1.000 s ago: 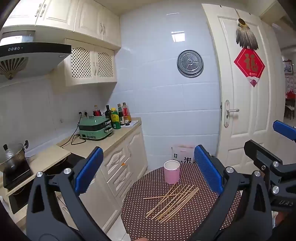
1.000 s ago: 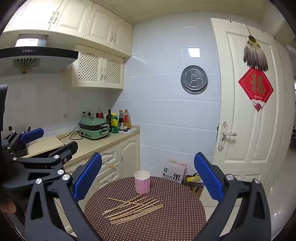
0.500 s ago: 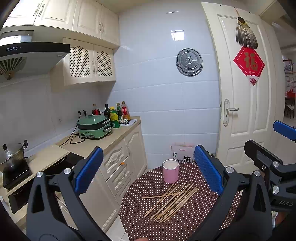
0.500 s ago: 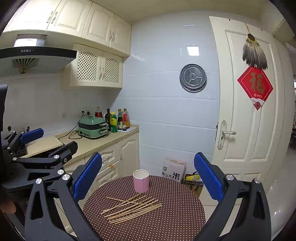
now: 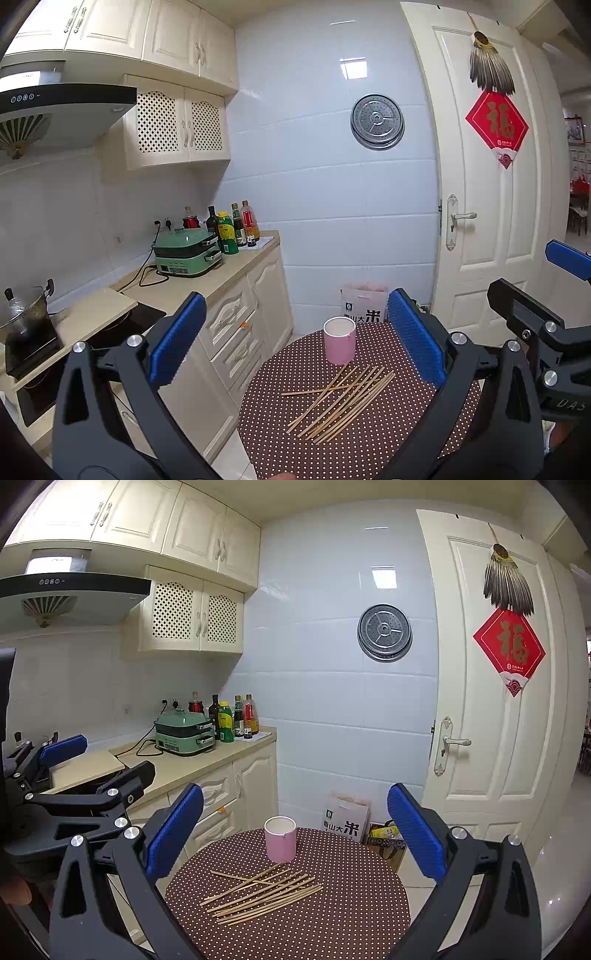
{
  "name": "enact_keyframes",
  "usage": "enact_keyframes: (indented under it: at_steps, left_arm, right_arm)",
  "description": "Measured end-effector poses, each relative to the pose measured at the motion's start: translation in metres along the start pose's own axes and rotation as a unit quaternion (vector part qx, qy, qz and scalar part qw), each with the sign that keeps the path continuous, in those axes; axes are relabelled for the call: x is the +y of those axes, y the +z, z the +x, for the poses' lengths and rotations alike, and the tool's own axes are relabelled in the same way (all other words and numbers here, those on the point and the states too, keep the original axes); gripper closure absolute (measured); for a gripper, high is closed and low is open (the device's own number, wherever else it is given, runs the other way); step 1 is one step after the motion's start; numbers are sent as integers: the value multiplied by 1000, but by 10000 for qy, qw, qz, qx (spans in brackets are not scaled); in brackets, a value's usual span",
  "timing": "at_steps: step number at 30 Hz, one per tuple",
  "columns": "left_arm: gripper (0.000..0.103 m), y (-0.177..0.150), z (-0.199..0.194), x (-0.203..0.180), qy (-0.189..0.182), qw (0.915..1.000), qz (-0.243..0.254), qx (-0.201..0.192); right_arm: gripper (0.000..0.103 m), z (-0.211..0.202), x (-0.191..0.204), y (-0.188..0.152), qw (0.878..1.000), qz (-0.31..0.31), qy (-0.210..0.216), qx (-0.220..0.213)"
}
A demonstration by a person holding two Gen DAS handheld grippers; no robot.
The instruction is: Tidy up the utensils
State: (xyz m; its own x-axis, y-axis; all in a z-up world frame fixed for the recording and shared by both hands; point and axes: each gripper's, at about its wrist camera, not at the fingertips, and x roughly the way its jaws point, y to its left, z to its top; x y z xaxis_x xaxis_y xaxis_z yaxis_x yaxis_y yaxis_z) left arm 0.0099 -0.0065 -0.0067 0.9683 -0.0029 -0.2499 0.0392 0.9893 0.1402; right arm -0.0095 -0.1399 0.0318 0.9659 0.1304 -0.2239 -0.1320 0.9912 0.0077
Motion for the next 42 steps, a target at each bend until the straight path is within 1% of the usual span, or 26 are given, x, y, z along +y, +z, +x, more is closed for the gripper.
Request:
enact_keyframes:
  at_steps: [23, 32, 42]
  left_arm:
    - [6, 1, 9, 2, 55, 10000, 12, 58]
    - [6, -1, 21, 8, 64, 9999, 14, 142]
    - [6, -7, 46, 18, 27, 9995, 22, 302]
  right_arm:
    - [7, 9, 3, 0, 10000, 0, 32, 44]
    - [7, 21, 6, -4, 9999, 18, 47, 118]
    - [7, 44, 15, -7, 9997, 23, 3, 262]
